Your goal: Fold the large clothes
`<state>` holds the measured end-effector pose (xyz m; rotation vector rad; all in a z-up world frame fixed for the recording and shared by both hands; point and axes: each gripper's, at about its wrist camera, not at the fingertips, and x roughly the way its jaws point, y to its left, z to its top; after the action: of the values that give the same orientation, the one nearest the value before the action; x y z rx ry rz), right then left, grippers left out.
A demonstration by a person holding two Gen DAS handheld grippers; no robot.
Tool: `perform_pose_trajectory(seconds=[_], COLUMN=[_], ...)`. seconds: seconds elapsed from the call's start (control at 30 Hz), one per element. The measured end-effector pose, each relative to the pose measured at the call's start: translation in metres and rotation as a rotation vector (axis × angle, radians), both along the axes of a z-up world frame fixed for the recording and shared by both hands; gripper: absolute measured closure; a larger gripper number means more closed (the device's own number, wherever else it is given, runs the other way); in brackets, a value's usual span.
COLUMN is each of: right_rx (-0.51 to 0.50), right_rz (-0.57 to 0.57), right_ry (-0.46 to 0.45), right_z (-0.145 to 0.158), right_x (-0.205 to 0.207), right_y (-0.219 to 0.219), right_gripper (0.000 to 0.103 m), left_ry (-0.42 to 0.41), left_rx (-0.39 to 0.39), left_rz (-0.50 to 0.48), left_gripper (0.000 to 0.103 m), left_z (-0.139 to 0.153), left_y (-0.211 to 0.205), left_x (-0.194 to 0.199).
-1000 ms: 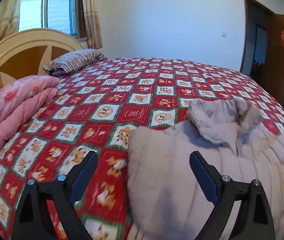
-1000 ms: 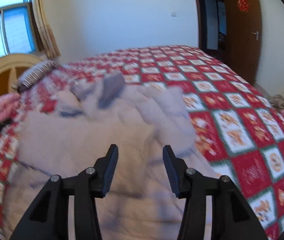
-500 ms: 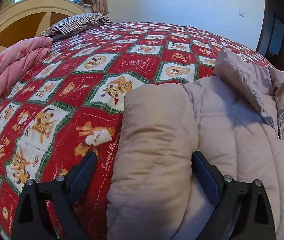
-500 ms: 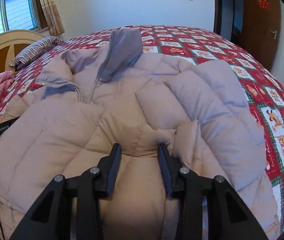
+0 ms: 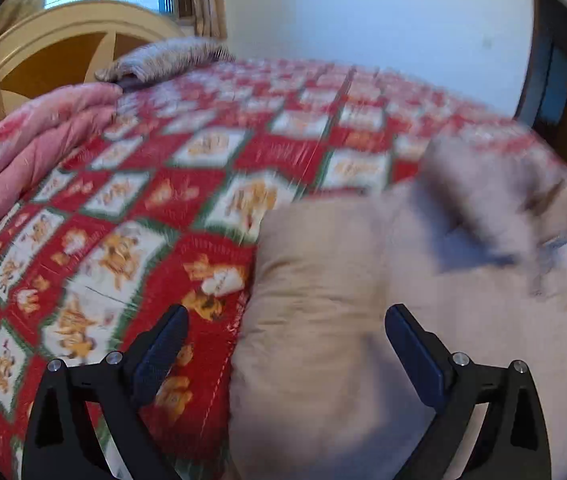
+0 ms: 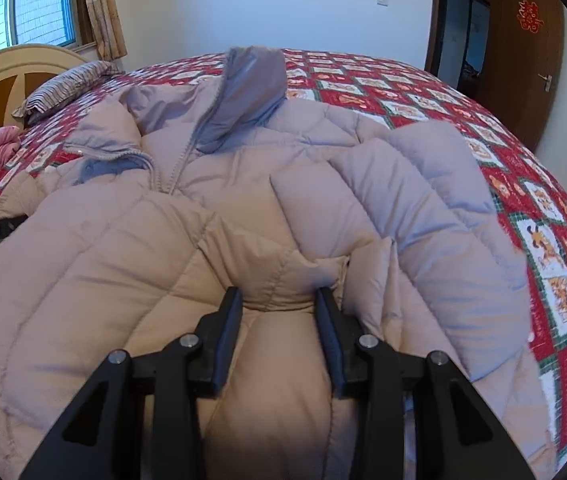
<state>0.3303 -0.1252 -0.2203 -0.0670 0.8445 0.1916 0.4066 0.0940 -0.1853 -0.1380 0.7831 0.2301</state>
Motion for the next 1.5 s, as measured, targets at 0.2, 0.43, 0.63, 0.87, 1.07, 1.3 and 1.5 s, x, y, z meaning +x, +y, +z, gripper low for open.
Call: perform_pose_trajectory(seconds=[0.2,0.43,0.63,0.87,1.07,1.3,1.5], right_rx=[0.066,0.028,0.027,0.042,0.011,-0.014,-0.044], right_rz=[-0.005,0.012,0.028,0.025,0.023,0.022,0.018], right_ry=[-0.116,-0.016,-0.012,-0.018,-0.017,-0.02,-0.025], right_z=[0.038,0.002,-0.008,-0.01,-0.012,-0.013,-0.015], right_x=[-0.029,-0.017,-0.017,-0.017,-0.016,-0.016,-0.017], right_y=[-0.01,-0.014,-0.013,-0.013,-0.008,-0.005,-0.001], right_gripper=[0.056,0.057,0.057,0.056,0.056,0.056,0.056], left_ry=[-0.069,0.066,0.034,0.028,0.031,0.034,0.036], left_rx=[0.011,0.074,0.042,0.058,0.063,0.066,0.075], left_rz=[-0.182,-0.253,-0.237,-0.233,-0.233,-0.233,-0.232], left_gripper=[0.004,0.004,0.001,0.001,0.001,0.001,0.001], left_z=[0.035,-0.028,-0.039,-0.042,-0.043,-0.045,-0.046], left_y=[-0.06,-0.098,-0.097,-0.097,-0.097,-0.098,-0.098], left_x=[-0.018,-0.001,-0.005,-0.005,-0.005,-0.005,-0.004])
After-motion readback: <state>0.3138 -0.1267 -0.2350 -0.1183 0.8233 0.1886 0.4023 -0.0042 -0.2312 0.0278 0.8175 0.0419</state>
